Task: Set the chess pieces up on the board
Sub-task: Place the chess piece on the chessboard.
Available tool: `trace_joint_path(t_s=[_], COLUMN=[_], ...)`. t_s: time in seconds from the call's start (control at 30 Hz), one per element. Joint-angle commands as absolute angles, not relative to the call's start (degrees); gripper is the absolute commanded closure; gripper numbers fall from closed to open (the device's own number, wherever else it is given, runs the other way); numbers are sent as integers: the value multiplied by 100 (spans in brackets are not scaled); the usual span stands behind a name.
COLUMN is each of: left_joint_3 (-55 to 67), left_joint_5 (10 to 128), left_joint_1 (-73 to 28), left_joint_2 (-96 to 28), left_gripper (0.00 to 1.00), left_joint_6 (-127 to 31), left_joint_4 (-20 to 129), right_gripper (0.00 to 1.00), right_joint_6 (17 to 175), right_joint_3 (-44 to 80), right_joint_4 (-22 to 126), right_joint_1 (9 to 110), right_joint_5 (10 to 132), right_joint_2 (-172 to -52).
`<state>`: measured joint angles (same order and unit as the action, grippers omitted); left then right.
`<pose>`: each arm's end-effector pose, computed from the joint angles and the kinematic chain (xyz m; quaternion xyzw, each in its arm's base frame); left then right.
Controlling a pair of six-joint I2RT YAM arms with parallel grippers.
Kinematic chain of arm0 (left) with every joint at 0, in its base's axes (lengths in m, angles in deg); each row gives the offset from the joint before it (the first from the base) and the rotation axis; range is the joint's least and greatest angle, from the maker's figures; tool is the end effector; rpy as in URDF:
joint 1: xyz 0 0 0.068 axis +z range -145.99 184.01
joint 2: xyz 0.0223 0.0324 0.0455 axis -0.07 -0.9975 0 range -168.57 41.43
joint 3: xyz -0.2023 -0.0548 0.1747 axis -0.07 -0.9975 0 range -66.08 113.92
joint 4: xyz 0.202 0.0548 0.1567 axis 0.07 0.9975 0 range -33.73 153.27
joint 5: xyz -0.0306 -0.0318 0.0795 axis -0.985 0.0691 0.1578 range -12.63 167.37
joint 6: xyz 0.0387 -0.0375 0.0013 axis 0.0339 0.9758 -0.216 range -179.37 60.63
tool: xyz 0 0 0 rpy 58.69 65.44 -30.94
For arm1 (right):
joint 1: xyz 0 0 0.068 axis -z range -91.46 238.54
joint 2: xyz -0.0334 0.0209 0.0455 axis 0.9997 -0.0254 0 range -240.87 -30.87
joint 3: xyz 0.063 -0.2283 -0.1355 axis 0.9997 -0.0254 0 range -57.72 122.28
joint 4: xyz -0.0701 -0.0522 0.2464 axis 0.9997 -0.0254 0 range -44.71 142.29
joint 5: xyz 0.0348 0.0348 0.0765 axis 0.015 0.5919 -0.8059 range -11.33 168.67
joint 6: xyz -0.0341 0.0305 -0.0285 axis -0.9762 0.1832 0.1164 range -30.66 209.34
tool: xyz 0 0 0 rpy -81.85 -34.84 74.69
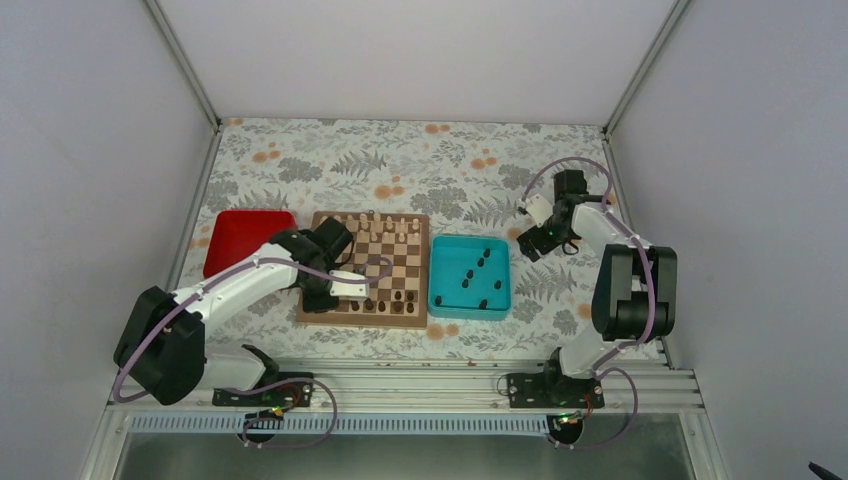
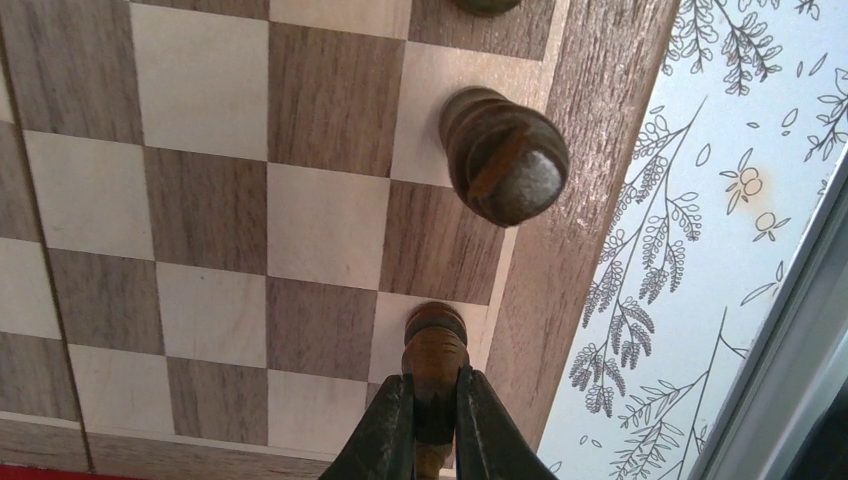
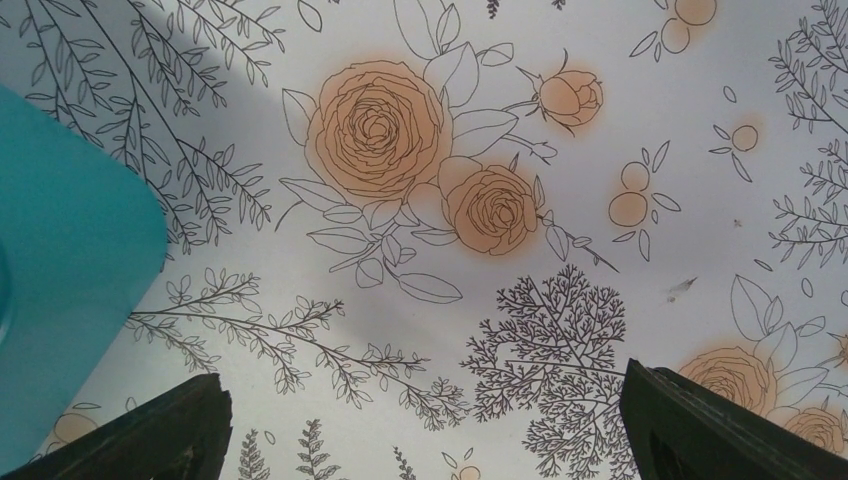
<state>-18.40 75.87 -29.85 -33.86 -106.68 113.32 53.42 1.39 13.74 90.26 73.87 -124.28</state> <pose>0.1722 -0.1167 0.1994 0.6503 0.7581 -0.0075 0.0478 0.3042 -0.0062 0.1840 -0.2965 0.9424 -0.0089 0.1544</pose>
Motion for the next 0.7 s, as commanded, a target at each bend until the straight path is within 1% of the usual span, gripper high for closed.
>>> trace_joint_path(t_s=[0.0,0.67], left_joint_3=[-1936,-1809], left_joint_5=[7631,7716], left_joint_1=[-2958,-2842], left_joint_2=[-3390,-3328], left_gripper=[94,94], left_joint_6=[-10675,-10779], left_joint_4=[11287,11472], right_gripper=[0,0], right_joint_6=[5330,5337], right_joint_3=[142,129], right_joint_4=[1441,1422], right_joint_1=[9109,9117], right_joint_5=[7460,7449], right_joint_2=[-12474,-12491])
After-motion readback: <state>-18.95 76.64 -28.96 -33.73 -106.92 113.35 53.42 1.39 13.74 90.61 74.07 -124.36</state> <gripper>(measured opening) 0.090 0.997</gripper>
